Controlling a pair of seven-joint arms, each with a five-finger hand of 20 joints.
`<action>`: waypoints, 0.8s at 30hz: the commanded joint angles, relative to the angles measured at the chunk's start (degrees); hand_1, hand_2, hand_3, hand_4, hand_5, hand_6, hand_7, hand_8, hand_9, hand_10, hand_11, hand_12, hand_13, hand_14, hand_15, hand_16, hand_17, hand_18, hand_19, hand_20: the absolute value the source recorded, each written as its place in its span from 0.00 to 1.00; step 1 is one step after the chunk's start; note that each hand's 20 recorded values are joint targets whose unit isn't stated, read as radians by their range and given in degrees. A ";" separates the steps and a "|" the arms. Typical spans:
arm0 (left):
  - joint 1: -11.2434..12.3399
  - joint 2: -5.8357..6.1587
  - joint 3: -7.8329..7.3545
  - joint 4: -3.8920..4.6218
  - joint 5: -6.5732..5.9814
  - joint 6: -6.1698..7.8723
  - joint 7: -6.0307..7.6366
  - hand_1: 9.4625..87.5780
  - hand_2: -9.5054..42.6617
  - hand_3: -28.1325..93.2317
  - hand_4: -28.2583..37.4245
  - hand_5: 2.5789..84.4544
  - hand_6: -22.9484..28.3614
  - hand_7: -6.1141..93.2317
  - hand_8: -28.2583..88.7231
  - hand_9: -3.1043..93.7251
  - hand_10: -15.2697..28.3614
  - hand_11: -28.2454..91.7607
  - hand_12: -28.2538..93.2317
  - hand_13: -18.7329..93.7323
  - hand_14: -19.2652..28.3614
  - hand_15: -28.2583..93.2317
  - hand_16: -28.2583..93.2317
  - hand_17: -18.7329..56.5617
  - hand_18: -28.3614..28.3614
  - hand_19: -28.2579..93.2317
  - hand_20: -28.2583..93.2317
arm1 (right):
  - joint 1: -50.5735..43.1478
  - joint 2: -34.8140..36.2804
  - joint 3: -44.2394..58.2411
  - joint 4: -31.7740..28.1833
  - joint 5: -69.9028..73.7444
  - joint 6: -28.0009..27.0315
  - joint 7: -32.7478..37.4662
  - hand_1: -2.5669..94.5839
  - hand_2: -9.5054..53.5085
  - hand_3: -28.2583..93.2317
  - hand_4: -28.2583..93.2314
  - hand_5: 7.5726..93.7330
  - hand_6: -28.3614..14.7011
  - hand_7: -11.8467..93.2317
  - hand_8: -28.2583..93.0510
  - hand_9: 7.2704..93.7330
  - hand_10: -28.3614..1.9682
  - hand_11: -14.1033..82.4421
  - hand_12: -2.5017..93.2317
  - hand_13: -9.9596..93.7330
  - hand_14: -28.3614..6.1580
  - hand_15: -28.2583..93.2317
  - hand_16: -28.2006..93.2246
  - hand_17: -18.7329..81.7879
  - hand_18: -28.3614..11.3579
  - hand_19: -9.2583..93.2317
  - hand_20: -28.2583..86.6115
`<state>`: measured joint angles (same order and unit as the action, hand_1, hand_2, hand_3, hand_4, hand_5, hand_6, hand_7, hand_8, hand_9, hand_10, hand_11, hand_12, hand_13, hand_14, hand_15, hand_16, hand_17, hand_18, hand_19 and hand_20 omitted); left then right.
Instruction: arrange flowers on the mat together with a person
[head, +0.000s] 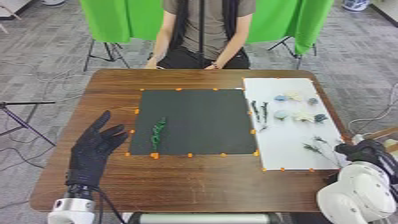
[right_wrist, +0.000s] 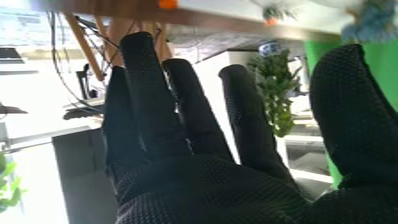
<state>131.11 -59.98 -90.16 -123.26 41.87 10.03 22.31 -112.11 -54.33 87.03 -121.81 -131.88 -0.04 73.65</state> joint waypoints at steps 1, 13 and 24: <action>0.51 -0.03 0.11 -0.27 -0.25 0.91 0.10 0.17 0.35 0.85 0.04 0.36 0.58 0.18 0.17 0.42 0.81 0.47 0.33 0.44 0.94 0.67 0.16 0.22 0.97 0.82 0.17 | 3.09 1.86 -4.02 2.93 1.73 -3.18 -0.94 0.35 0.12 0.82 0.04 0.45 0.59 0.23 0.14 0.51 0.27 0.30 0.18 0.56 0.23 0.64 0.31 0.27 0.00 0.67 0.34; -0.24 0.14 0.50 0.02 -0.44 0.94 0.30 0.17 0.35 0.85 0.04 0.37 0.58 0.18 0.17 0.42 0.81 0.47 0.33 0.44 0.94 0.67 0.16 0.22 0.97 0.82 0.16 | 7.80 3.40 -11.89 9.86 -7.15 -4.16 1.15 0.51 0.10 0.76 0.01 0.72 0.66 0.27 0.17 0.79 0.49 0.38 0.20 0.72 0.44 0.66 0.34 0.35 0.11 0.73 0.38; -0.25 0.29 0.73 0.05 -0.52 1.06 0.49 0.17 0.35 0.85 0.04 0.37 0.58 0.18 0.17 0.42 0.80 0.47 0.33 0.44 0.94 0.67 0.16 0.21 0.97 0.82 0.16 | 8.49 3.94 -12.19 10.07 -6.33 -2.37 1.68 0.63 0.01 0.71 0.00 0.87 0.70 0.30 0.22 0.92 0.60 0.43 0.29 0.80 0.58 0.72 0.38 0.40 0.21 0.80 0.39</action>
<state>130.62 -59.71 -89.82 -123.27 41.67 10.55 22.71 -102.18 -50.57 75.08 -111.81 -138.89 -4.51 74.62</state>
